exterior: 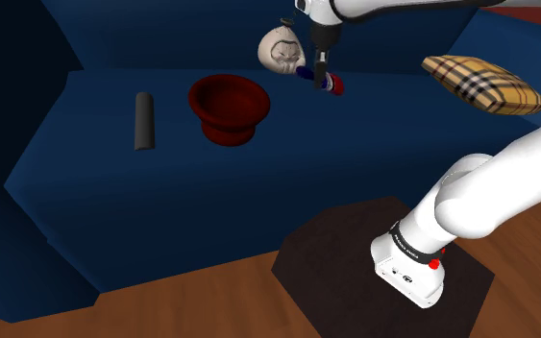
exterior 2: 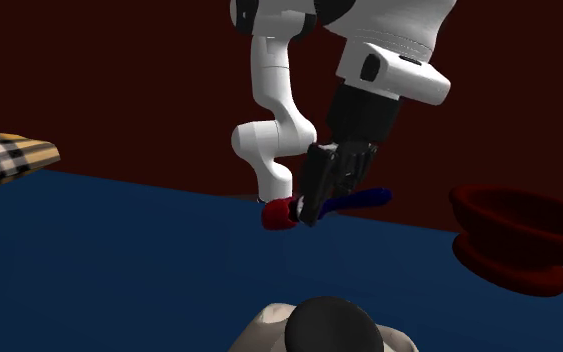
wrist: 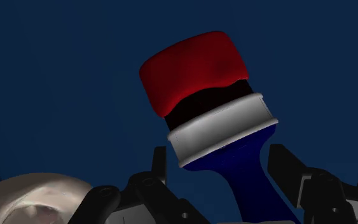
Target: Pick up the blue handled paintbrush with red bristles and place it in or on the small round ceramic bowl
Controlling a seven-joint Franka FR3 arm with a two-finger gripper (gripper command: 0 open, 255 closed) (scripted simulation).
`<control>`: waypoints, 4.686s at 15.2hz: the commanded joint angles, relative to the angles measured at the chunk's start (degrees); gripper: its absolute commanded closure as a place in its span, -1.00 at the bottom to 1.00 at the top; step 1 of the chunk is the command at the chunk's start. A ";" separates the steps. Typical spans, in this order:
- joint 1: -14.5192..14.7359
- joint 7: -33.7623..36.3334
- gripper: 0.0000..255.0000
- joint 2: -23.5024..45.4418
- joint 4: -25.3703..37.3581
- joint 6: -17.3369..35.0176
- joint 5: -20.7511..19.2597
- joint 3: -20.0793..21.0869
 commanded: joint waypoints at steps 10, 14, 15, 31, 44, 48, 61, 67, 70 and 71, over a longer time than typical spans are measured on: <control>0.01 -2.04 1.00 0.09 8.37 -8.04 0.41 0.20; -0.01 -2.75 1.00 0.58 11.91 -11.01 0.45 0.31; -0.02 -2.93 1.00 0.73 12.83 -11.76 0.45 0.34; 2.48 1.89 1.00 8.13 29.32 -22.57 0.66 5.24; 13.42 18.35 1.00 30.81 58.60 -34.80 -4.42 14.95; 22.19 20.72 1.00 45.45 81.41 -44.28 -10.30 15.57; 15.80 24.68 1.00 34.08 52.71 -27.22 -4.41 16.26; 15.58 24.86 1.00 33.66 51.28 -26.20 -4.21 16.25; 15.58 24.86 1.00 33.66 51.28 -26.20 -4.21 16.25; 15.58 24.86 -1.00 33.66 51.28 -26.20 -4.21 16.25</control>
